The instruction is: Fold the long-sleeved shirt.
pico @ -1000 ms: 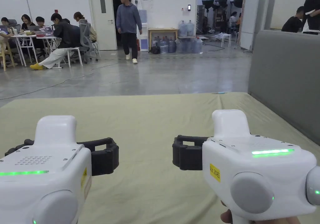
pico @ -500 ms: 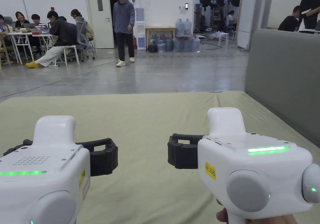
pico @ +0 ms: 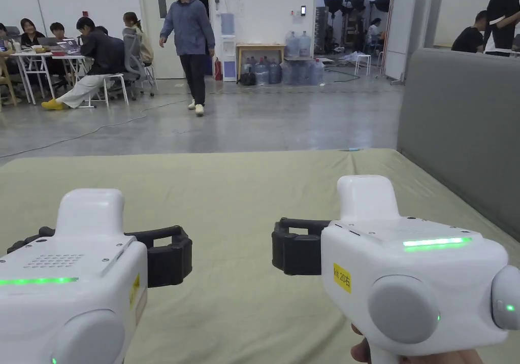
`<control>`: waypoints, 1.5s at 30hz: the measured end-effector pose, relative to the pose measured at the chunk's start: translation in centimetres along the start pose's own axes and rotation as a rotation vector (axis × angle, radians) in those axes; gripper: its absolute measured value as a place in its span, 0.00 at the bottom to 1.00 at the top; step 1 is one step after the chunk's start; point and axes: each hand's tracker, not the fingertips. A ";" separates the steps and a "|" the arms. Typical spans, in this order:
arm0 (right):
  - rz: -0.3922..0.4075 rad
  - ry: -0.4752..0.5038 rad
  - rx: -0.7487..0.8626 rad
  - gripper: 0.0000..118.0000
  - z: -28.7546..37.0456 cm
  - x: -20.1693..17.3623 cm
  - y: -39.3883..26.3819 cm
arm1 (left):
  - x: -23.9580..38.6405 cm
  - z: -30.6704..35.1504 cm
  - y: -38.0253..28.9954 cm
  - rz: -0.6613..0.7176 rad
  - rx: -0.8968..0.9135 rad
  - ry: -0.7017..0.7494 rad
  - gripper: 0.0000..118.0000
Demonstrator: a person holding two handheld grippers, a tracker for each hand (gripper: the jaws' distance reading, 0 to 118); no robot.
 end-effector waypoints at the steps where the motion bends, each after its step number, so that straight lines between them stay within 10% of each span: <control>1: 0.003 0.001 -0.003 1.00 0.0 0.0 0.0 | 0.0 0.0 0.0 -0.001 0.000 0.001 1.00; 45: 0.007 0.007 0.007 1.00 0.5 -0.1 0.3 | 0.0 0.1 0.4 0.012 -0.034 -0.024 1.00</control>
